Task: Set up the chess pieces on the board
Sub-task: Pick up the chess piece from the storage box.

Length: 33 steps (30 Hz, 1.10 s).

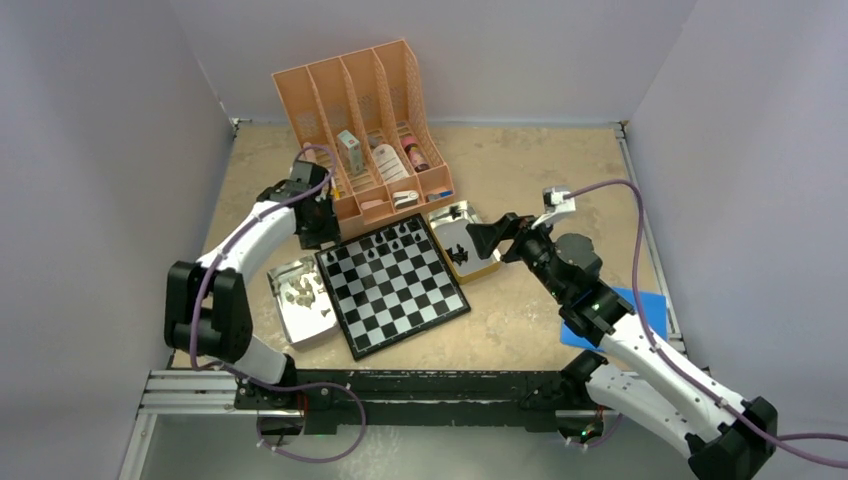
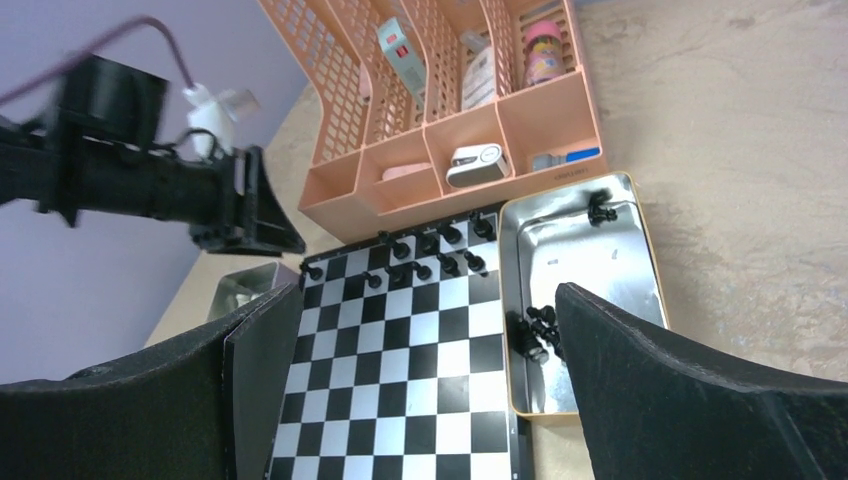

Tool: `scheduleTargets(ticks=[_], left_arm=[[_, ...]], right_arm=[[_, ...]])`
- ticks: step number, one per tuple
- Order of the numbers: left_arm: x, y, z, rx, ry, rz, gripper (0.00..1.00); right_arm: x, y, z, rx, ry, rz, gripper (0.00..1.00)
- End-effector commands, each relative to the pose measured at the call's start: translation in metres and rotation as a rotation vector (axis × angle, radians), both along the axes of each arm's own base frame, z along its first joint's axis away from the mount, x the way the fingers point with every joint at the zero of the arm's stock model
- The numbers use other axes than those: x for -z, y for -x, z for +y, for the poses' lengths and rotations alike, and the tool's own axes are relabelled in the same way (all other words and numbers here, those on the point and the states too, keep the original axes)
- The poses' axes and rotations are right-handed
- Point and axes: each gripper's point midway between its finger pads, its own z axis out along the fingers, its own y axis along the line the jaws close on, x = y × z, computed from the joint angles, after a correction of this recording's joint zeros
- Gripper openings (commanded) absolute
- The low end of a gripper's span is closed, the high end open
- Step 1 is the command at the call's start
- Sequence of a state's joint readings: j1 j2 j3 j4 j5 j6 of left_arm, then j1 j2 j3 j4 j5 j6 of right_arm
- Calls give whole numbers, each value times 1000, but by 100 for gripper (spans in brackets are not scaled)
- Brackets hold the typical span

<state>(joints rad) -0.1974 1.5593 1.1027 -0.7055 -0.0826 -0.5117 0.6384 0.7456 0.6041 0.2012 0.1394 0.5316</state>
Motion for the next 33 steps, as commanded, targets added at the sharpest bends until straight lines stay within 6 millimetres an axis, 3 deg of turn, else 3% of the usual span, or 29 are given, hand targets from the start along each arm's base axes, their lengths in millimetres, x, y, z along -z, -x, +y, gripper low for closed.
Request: scheduleTargets(ticks=[1, 4, 8, 11, 16, 18, 22, 26, 28, 33], left_arm=[[-63, -13, -20, 71, 126, -176, 46], [-86, -11, -39, 156, 218, -217, 59], [-120, -3, -67, 287, 323, -323, 64], [-143, 9, -89, 399, 404, -439, 66], [-153, 36, -115, 559, 545, -510, 68], [-147, 46, -123, 612, 585, -495, 69], [-142, 67, -133, 684, 629, -457, 69], [-143, 72, -124, 694, 561, -479, 70], [-142, 75, -118, 695, 528, -498, 70], [-147, 83, -114, 700, 511, -543, 70]], right_arm=[[-1, -12, 3, 22, 6, -6, 99], [9, -21, 2, 54, 50, 35, 99], [29, -33, 3, 93, 103, 115, 99], [32, -45, 5, 117, 128, 121, 99], [43, -64, 8, 166, 193, 168, 98], [58, -70, 12, 160, 248, 212, 91], [75, -92, 10, 241, 330, 283, 63], [93, -102, 24, 216, 333, 316, 40], [105, -108, 26, 225, 355, 332, 36], [163, -112, 16, 262, 524, 452, 33]])
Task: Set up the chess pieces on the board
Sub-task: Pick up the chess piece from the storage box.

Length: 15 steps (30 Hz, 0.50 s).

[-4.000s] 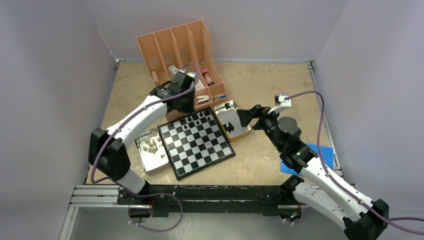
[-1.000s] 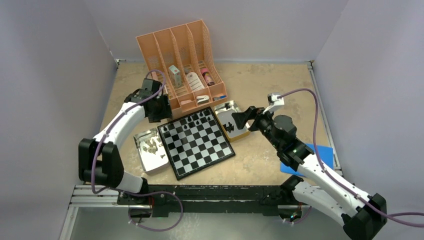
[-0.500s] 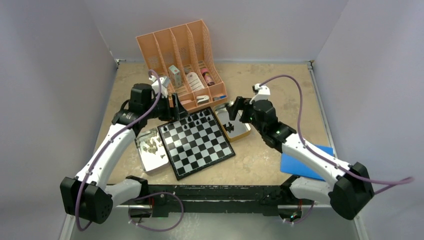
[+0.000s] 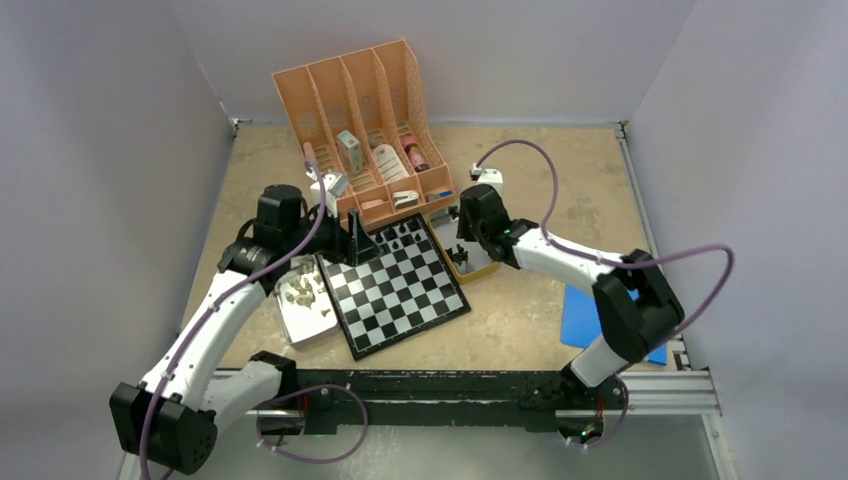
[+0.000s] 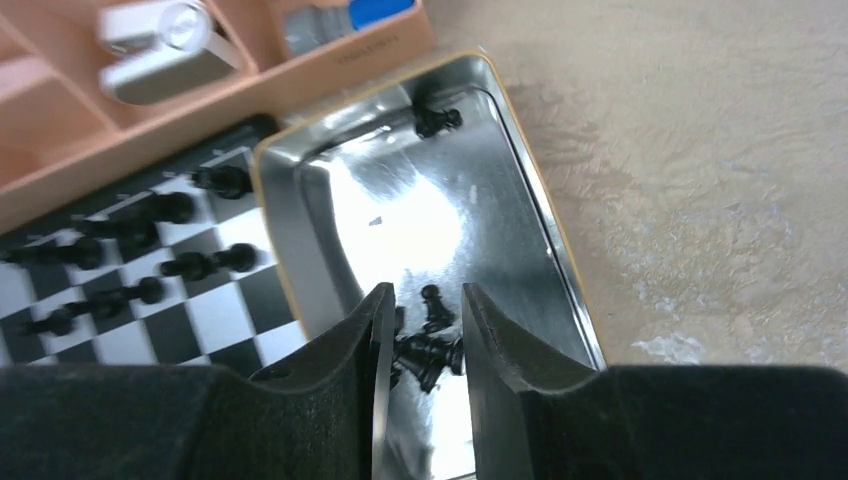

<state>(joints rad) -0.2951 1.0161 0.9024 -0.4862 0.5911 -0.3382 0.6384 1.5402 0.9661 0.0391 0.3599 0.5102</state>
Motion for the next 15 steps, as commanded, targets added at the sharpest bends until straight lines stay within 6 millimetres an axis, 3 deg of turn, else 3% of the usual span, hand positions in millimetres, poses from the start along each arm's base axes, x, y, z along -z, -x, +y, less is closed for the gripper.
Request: scheduleTargets(ticks=[1, 10, 15], left_arm=[[-9, 2, 6, -2, -19, -94, 70], [-11, 6, 5, 12, -13, -115, 70], [-11, 6, 4, 19, -11, -113, 70]], right_arm=[[21, -11, -12, 55, 118, 51, 33], [48, 3, -14, 41, 160, 158, 34], [51, 14, -7, -18, 120, 183, 34]])
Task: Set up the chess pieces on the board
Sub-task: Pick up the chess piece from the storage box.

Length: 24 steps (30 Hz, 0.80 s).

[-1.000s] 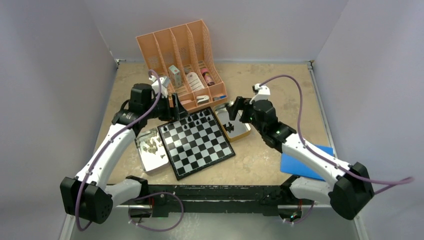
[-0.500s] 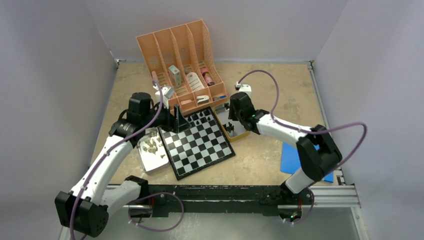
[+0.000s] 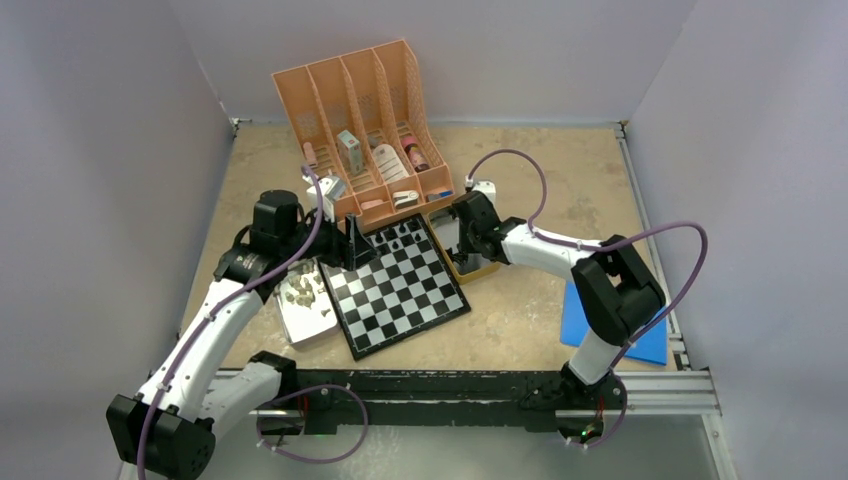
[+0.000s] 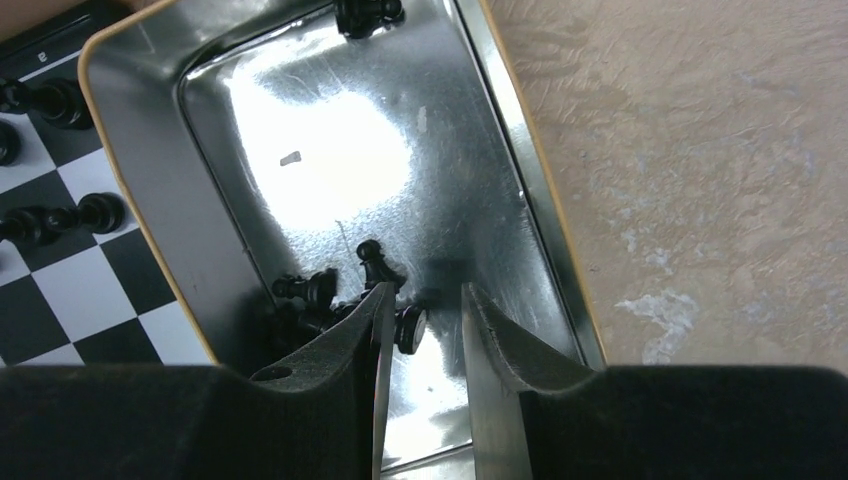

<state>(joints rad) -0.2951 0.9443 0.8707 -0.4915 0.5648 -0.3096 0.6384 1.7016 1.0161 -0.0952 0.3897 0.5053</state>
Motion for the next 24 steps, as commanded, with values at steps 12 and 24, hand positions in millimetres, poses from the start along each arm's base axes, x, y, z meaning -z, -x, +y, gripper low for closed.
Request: scheduleTargets(ticks=[12, 24], left_arm=[[-5, -2, -1, 18, -2, -49, 70], [-1, -4, -1, 13, -10, -34, 70]], right_arm=[[20, 8, 10, -38, -42, 62, 31], [26, 11, 9, -18, -48, 75, 21]])
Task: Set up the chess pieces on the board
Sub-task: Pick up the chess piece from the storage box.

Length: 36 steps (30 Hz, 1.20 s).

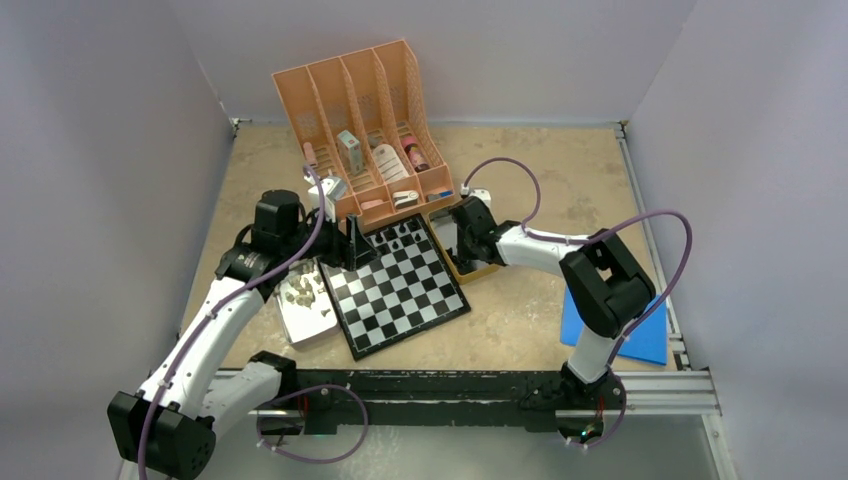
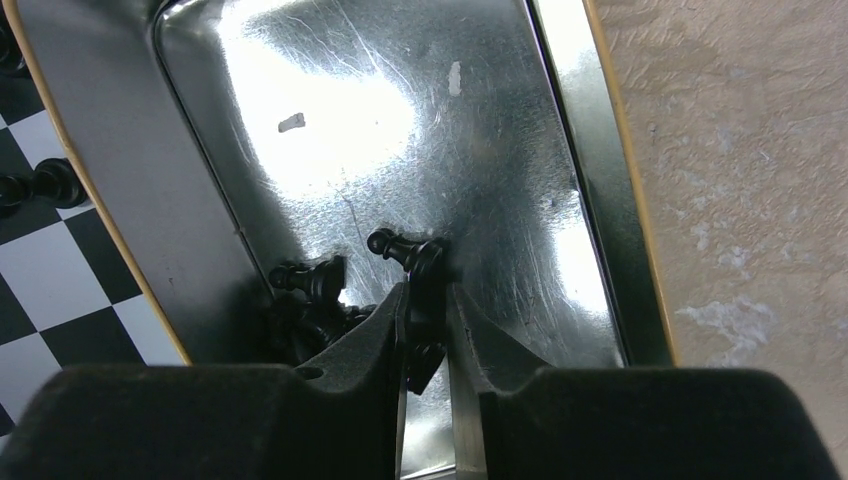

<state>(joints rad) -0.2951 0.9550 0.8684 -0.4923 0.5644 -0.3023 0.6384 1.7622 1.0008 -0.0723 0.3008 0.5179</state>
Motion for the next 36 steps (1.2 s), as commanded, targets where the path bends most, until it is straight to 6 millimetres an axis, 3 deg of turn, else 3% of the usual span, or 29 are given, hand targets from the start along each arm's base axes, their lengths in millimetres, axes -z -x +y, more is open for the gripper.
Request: scheduleTargets(ticks=[1, 6, 10, 14, 25, 36], left_arm=[[-5, -3, -1, 10, -1, -44, 70], [-4, -4, -1, 12, 0, -40, 70], [-4, -4, -2, 15, 2, -39, 70], [-3, -4, -3, 19, 4, -32, 70], [-2, -3, -5, 30, 8, -23, 70], [1, -4, -4, 27, 5, -16, 70]], right_arm=[[-3, 0, -2, 27, -16, -12, 21], [-13, -4, -3, 36, -23, -47, 20], [-28, -14, 6, -20, -44, -102, 36], [-26, -15, 10, -59, -28, -83, 40], [-5, -19, 7, -104, 50, -58, 29], [-8, -15, 3, -99, 52, -60, 19]])
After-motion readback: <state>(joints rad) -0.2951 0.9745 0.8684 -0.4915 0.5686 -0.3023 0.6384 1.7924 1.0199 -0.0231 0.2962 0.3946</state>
